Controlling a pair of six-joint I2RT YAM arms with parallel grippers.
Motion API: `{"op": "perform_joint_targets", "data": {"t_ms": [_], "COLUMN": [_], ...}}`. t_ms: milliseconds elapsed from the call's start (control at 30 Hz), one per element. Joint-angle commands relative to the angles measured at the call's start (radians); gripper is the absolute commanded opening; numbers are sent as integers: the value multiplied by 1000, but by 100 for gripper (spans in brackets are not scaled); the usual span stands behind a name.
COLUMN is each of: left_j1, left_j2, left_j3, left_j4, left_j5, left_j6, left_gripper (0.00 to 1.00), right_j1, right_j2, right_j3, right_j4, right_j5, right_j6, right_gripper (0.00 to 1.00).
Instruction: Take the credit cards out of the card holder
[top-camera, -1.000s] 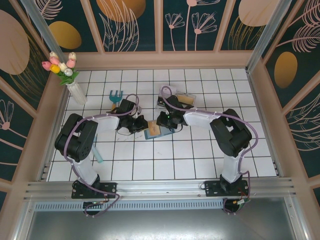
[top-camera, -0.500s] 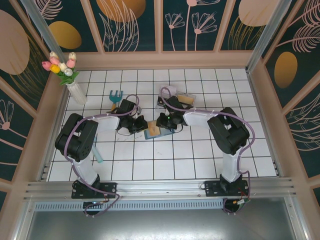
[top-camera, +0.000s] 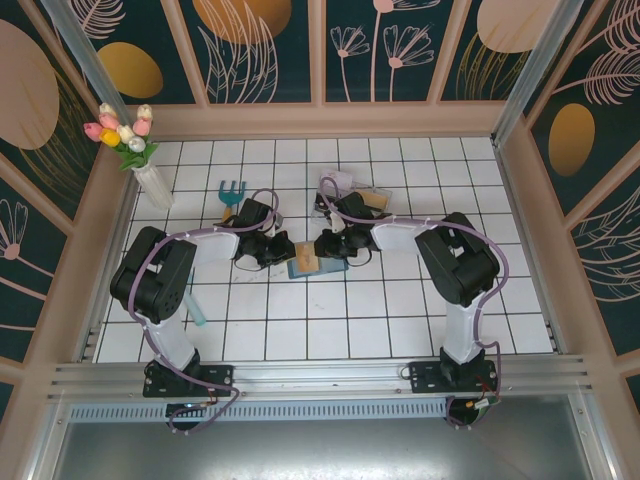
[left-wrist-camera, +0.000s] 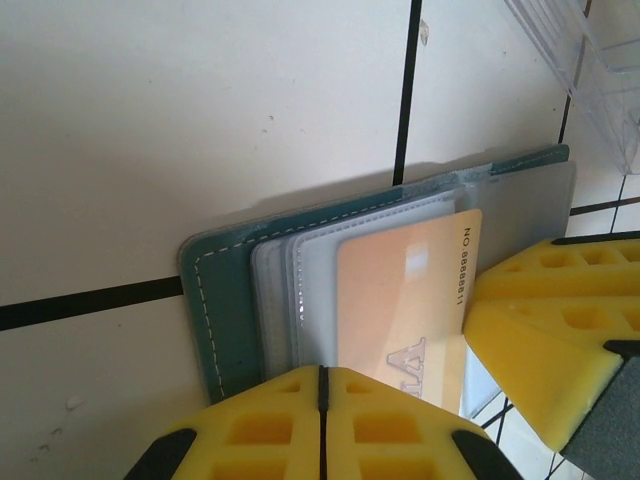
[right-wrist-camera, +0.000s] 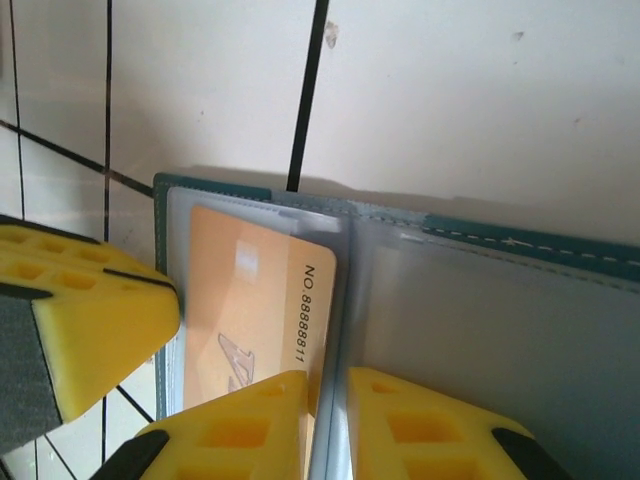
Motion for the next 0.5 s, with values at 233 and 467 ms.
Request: {"op": "perform_joint_targets", "data": {"t_ms": [233,467], "left_j1": [-5,-5], "left_j2": [40,42], "left_j3": [-5,-3], "left_j4": [-38,-44], "left_j5": [-39,-39], "left_j6": [22,31], "left_gripper": [8,8], "right_j1": [-4,-5], "right_j2": [35,53], "right_j3": [9,19], "right_j4": [19,28], "right_j5": [-80,-86], "right_j6": [-34,-13], "right_gripper": [21,20]}}
